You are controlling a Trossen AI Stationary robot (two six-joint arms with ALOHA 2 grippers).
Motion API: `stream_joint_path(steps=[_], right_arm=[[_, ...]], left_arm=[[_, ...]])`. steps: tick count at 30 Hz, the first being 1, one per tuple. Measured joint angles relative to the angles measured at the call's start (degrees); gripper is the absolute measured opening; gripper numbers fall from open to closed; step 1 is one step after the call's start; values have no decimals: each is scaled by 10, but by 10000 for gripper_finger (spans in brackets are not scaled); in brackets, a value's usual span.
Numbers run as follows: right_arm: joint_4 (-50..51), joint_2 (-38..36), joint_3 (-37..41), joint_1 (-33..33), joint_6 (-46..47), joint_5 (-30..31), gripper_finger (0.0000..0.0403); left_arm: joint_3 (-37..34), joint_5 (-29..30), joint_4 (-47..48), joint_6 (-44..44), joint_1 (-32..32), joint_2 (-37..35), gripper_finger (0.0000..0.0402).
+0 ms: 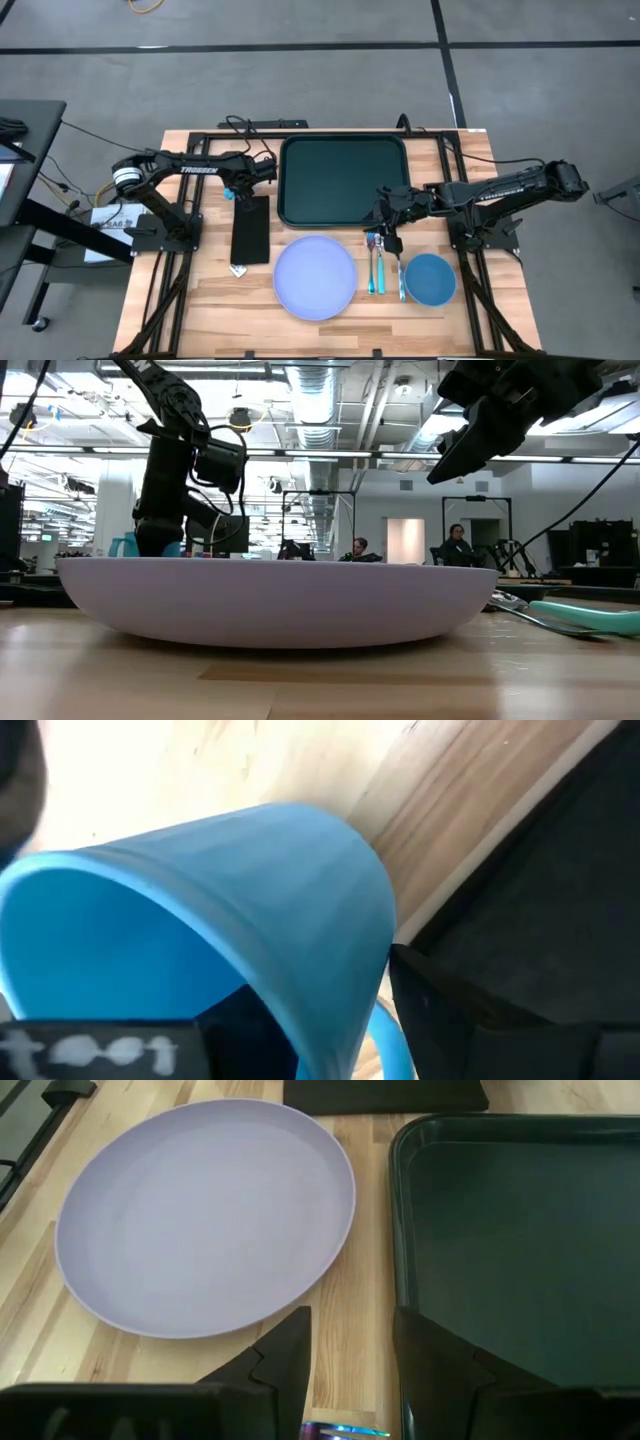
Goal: Set up tray
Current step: Put the light blue cup on the black tray
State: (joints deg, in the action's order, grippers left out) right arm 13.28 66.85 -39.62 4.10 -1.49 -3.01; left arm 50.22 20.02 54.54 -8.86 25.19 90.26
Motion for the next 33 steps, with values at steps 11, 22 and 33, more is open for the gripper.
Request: stream_joint_path(steps=[11,22,33], right_arm=[[0,0,0,0,0,0,134],[0,0,0,0,0,0,134],[0,0,0,0,0,0,134]], left_arm=[[0,3,3,7,0,0,128],[0,3,8,21,0,0,32],[60,4,66,76,-7,0,8]])
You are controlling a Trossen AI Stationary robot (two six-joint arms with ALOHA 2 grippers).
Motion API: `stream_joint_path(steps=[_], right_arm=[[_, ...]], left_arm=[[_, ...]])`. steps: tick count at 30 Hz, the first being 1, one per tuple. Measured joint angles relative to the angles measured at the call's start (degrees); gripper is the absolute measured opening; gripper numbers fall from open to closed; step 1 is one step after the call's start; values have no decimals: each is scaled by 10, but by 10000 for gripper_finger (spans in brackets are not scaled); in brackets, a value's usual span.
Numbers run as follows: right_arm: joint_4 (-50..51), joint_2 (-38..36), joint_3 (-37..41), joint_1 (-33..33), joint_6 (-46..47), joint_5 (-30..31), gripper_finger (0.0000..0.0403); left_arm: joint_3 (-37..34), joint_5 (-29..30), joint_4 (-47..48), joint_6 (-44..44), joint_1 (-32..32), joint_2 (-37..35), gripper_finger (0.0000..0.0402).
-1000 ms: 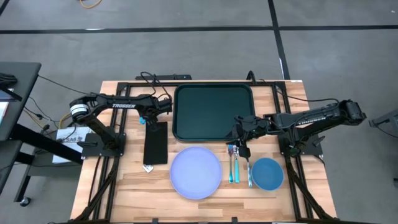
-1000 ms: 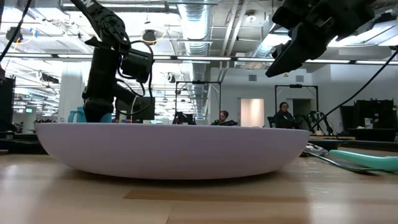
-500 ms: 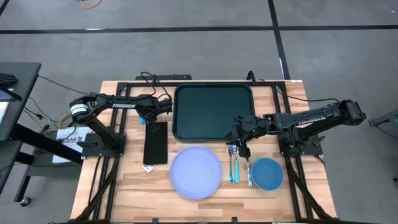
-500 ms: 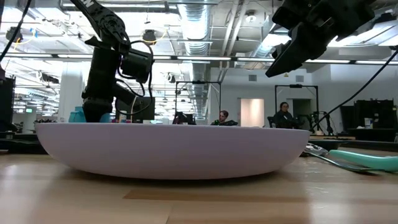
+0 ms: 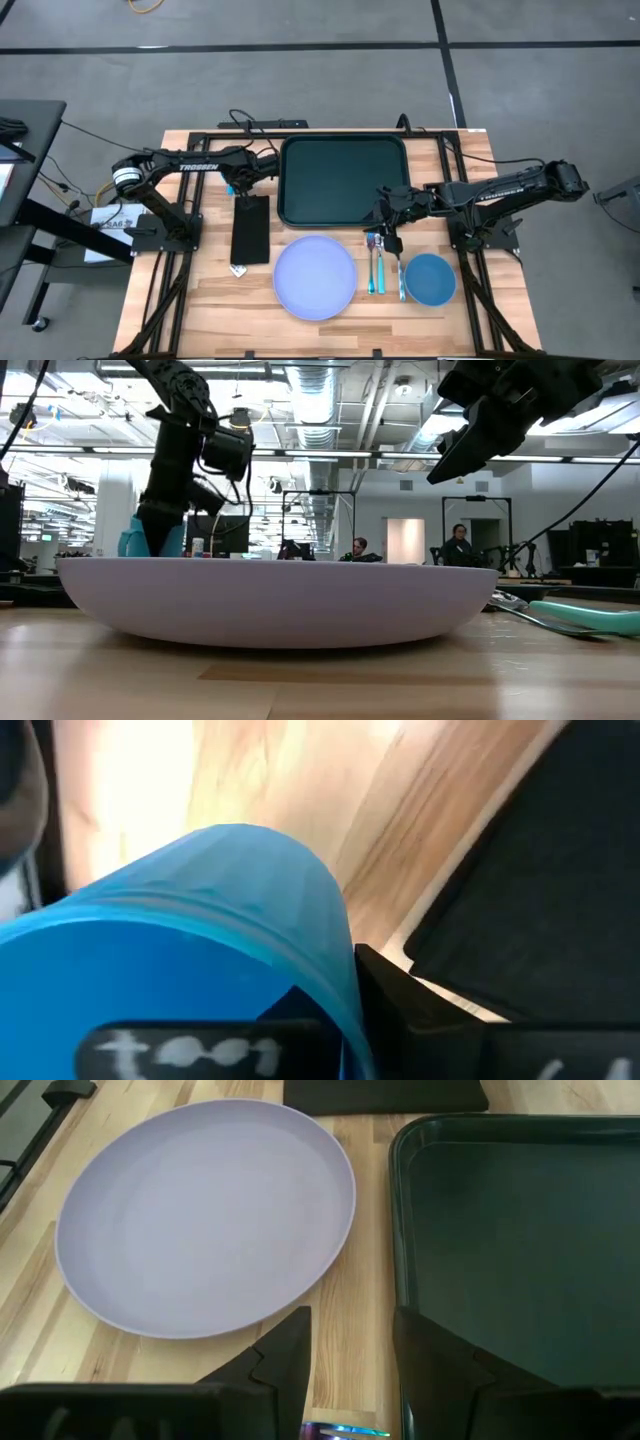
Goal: Set up tray
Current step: Put the light blue cup on the black tray
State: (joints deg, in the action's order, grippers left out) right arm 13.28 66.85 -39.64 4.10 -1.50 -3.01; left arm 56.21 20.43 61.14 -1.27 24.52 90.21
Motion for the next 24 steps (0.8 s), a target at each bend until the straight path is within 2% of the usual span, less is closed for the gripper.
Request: stream_joint_path(steps=[5,17,20,24], right_arm=[[0,0,0,0,0,0,134],[0,0,0,0,0,0,134],[0,0,0,0,0,0,134],[0,0,0,0,-1,0,134]], left_arm=[[32,1,1,112,-18,0,5],[94,-5,2,599,-59,0,5],[111,-10,-19,664,-59,0,7],[146,-48,-43,713,-47,0,5]])
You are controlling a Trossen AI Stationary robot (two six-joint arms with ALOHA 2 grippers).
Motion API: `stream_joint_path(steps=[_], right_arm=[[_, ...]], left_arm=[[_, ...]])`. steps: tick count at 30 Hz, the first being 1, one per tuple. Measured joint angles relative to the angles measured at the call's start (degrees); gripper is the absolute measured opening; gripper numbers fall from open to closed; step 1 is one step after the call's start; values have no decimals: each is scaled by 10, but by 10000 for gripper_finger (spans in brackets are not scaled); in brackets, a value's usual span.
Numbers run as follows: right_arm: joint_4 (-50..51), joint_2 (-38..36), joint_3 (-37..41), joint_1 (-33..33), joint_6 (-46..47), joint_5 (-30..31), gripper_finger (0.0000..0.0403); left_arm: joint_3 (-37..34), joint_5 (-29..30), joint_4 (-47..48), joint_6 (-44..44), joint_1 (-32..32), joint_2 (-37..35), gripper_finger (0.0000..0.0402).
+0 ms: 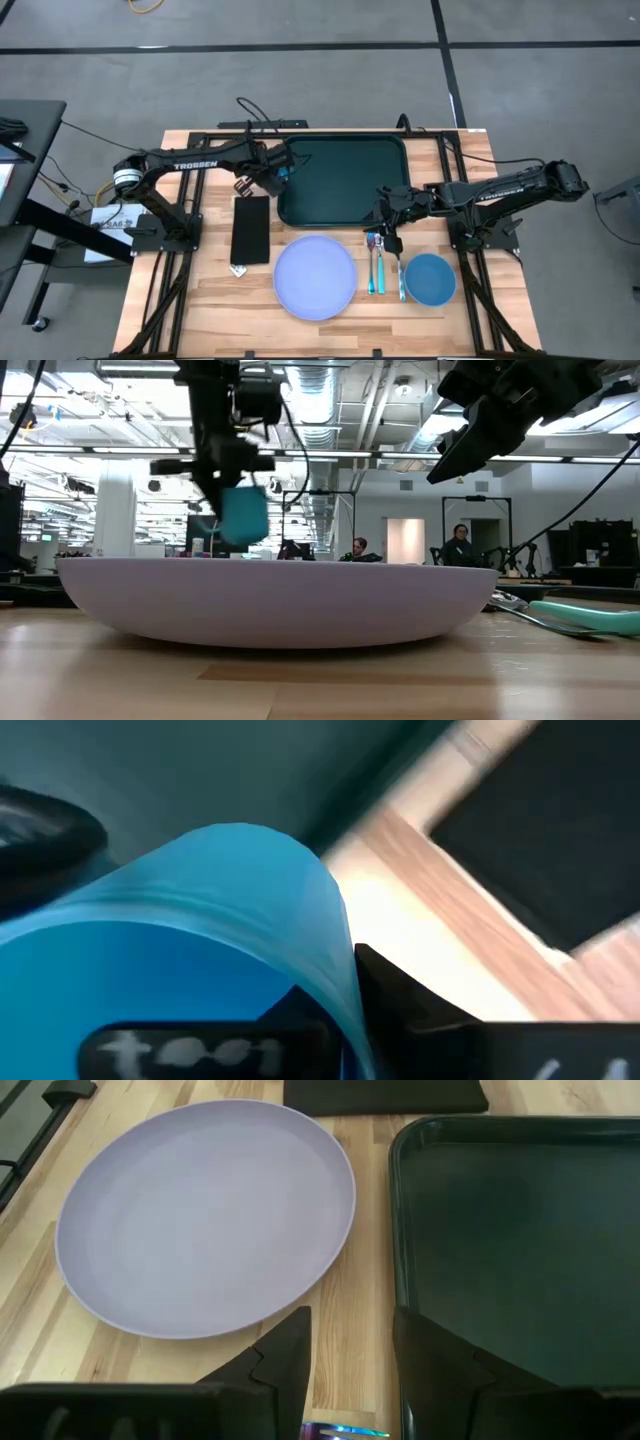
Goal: Set up tray
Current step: Put the light blue cup on the black tray
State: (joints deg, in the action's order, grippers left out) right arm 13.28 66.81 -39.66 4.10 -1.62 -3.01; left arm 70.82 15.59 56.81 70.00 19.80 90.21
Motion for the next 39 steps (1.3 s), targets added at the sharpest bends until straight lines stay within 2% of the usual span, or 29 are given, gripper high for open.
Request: stream_joint_path(steps=[5,12,18,30,39], right_arm=[[0,0,0,0,-4,0,134],[1,0,0,0,-4,0,134],[4,0,0,0,-4,0,134],[11,0,0,0,-4,0,134],[14,0,0,0,-4,0,134]], left_arm=[[49,-64,-13,47,27,1,5],[105,-65,-9,104,81,48,4],[158,-94,2,151,107,118,4],[259,-90,55,208,132,247,3],[284,-87,67,221,156,281,3]])
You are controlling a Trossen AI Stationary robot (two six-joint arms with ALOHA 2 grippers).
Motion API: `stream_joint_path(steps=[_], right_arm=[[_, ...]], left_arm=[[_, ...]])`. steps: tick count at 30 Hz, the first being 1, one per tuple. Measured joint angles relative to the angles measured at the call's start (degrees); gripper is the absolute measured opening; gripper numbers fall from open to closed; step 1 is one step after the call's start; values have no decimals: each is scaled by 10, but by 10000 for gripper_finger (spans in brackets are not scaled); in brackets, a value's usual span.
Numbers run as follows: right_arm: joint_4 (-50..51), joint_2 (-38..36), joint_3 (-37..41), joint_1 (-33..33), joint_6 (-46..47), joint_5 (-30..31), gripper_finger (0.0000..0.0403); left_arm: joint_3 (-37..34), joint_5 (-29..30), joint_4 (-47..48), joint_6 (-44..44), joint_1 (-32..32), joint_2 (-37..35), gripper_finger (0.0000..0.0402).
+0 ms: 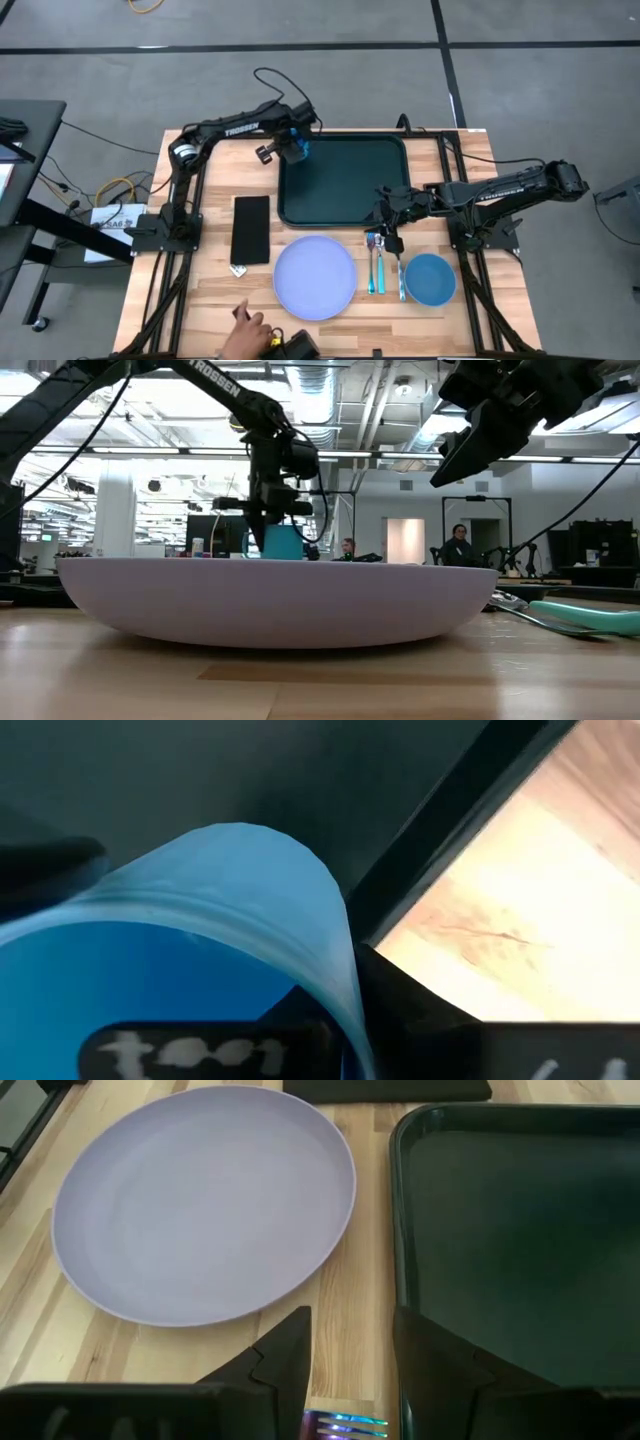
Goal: Set up tray
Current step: Put the light blue cup on the black tray
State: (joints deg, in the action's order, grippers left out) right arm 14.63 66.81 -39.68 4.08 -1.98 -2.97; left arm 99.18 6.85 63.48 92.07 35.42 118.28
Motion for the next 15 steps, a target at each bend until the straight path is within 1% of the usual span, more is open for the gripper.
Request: stream_joint_path(steps=[10,13,15], right_arm=[[0,0,0,0,0,0,134],[0,0,0,0,0,0,134],[0,0,0,0,0,0,134]], left_arm=[[0,-11,-9,-2,8,0,3],[0,-38,-21,-44,8,0,3],[0,-52,-17,-55,7,0,3]])
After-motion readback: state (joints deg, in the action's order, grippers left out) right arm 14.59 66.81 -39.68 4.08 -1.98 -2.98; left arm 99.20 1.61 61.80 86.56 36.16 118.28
